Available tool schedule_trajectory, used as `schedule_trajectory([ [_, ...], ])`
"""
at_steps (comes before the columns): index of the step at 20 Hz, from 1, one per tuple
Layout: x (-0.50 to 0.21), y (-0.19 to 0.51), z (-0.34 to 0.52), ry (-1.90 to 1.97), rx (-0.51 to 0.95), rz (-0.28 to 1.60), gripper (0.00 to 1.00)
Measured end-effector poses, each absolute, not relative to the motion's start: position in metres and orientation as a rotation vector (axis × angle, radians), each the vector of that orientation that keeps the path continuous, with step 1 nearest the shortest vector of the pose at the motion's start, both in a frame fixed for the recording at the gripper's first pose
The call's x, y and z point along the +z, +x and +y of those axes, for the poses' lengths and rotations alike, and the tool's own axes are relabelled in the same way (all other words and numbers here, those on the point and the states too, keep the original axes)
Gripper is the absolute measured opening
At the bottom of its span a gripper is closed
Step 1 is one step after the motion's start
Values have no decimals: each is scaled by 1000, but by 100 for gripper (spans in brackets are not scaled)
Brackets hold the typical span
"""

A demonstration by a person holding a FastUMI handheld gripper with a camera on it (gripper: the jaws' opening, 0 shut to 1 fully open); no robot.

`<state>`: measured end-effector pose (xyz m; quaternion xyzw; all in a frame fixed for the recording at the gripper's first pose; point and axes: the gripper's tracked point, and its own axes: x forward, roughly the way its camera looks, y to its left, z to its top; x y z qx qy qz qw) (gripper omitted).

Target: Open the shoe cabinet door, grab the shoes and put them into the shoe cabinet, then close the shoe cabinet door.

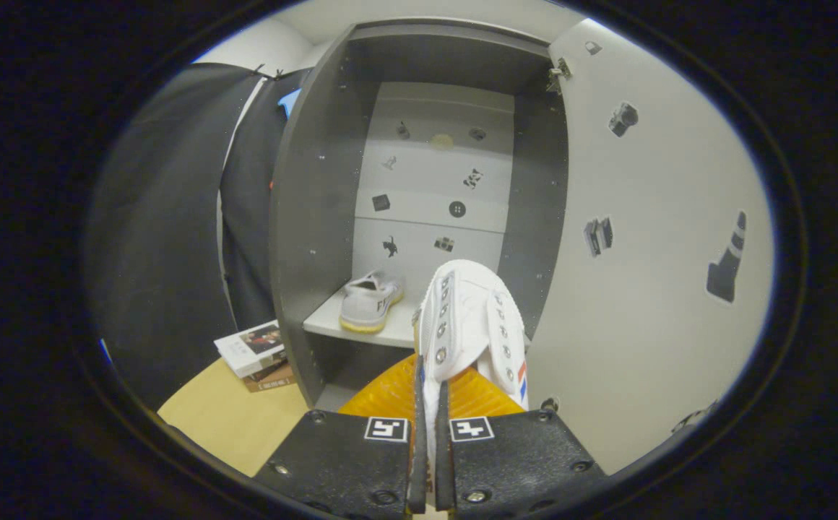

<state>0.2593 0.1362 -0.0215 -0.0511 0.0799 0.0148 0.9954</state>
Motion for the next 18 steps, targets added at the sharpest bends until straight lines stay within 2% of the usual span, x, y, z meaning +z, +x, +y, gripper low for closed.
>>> schedule_trajectory([
  [9, 26, 384, 135, -116, 17, 91, 8],
  [18, -11, 468, 147, -116, 43, 174, 8],
])
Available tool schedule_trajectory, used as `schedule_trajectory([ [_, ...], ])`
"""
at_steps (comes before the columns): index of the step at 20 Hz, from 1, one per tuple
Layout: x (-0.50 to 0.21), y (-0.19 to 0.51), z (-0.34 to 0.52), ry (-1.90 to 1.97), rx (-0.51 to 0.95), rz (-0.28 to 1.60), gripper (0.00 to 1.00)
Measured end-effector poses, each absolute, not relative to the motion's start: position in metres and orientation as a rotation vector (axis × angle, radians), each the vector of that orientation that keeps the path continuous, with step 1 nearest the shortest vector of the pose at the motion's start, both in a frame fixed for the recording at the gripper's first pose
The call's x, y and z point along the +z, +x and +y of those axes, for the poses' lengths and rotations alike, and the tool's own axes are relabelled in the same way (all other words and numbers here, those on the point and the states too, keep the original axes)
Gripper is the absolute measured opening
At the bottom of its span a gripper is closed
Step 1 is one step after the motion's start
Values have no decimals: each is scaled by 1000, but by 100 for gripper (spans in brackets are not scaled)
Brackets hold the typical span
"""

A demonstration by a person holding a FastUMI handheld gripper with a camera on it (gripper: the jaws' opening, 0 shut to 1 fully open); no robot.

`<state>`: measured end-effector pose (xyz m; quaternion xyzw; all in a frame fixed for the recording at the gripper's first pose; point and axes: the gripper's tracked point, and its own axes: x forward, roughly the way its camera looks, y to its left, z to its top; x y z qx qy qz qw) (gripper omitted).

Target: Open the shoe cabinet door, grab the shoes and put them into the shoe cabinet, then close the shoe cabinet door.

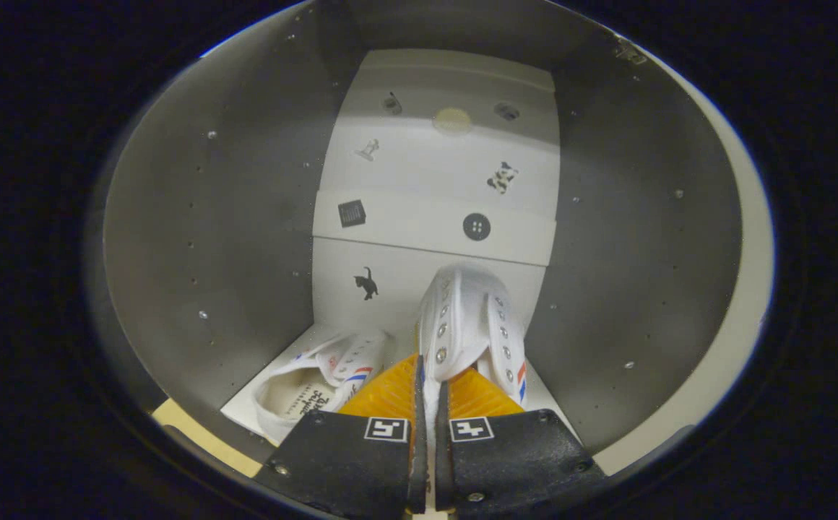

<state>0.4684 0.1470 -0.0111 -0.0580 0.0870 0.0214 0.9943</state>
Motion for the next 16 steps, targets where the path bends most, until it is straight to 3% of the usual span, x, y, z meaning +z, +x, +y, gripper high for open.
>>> schedule_trajectory([
  [16, -65, 512, 145, -50, -14, 469, 8],
])
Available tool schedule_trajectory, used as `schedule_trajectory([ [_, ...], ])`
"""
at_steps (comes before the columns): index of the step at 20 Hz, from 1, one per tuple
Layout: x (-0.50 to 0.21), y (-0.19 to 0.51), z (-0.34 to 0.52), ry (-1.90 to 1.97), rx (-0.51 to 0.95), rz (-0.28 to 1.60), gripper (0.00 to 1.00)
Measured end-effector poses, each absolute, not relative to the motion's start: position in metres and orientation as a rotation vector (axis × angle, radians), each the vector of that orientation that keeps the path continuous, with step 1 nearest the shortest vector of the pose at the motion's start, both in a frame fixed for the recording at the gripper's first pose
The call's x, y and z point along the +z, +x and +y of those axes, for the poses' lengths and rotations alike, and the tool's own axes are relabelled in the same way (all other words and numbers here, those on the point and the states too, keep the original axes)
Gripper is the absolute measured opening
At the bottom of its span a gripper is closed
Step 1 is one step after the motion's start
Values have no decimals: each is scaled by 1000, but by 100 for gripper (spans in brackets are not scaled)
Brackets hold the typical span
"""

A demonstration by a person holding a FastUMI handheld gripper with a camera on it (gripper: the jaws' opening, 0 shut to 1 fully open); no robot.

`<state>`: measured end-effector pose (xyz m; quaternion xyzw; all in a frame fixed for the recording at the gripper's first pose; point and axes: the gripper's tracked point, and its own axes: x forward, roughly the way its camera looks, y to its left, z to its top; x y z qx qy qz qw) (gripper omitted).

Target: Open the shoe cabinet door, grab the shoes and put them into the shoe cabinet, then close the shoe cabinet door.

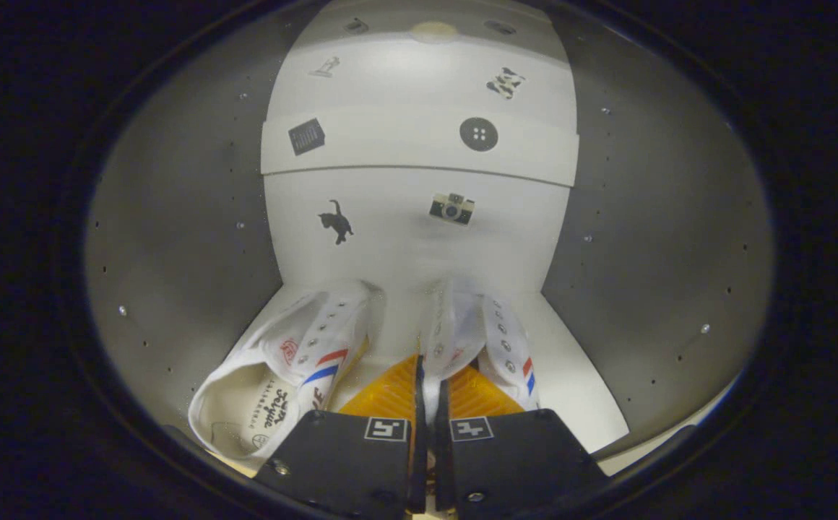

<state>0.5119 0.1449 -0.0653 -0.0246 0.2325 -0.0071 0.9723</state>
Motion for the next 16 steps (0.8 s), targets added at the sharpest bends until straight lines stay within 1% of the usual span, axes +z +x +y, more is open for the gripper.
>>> schedule_trajectory([
  [3, -68, 511, 144, -57, -20, 506, 11],
  [5, -66, 510, 144, -55, -19, 504, 15],
  [8, -60, 501, 144, -49, -20, 500, 32],
  [11, -50, 487, 146, -41, -20, 468, 53],
  [12, -45, 480, 145, -49, -22, 451, 53],
  [13, -38, 474, 145, -56, -25, 436, 60],
  [15, -28, 461, 145, -45, -25, 408, 71],
  [16, -22, 454, 147, -38, -19, 394, 71],
])
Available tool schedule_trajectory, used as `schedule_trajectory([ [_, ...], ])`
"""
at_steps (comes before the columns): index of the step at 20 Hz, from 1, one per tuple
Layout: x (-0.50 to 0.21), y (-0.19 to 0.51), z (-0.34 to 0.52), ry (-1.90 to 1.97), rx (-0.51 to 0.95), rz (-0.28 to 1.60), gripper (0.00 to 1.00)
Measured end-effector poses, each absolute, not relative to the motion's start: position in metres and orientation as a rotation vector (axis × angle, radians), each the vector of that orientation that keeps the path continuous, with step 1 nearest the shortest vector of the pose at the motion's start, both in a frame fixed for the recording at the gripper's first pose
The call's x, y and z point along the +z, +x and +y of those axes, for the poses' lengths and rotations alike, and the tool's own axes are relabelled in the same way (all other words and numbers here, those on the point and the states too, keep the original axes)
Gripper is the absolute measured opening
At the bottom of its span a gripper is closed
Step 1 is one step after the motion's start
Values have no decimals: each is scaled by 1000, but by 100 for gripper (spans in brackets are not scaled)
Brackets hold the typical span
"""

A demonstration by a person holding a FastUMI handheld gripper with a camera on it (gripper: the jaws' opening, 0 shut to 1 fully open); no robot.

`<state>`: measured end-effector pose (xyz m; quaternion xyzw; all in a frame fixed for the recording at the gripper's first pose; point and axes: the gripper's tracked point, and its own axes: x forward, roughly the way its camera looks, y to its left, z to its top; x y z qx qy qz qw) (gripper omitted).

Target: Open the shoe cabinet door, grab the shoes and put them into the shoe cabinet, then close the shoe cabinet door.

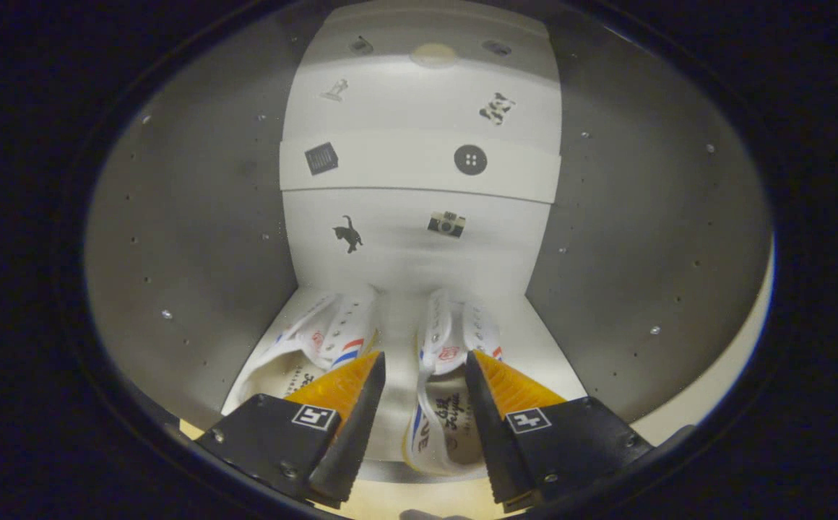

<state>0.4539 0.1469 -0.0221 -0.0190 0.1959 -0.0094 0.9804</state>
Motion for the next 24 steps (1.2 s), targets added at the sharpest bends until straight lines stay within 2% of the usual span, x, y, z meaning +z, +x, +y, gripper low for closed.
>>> schedule_trajectory([
  [1, -17, 445, 148, -36, -10, 377, 72],
  [3, -2, 425, 146, -54, -20, 328, 81],
  [6, 16, 385, 155, -28, 16, 274, 84],
  [10, 44, 314, 153, -23, 50, 184, 92],
  [12, 55, 274, 147, -84, 74, 135, 100],
  [24, 103, 51, 61, 12, 118, -19, 100],
])
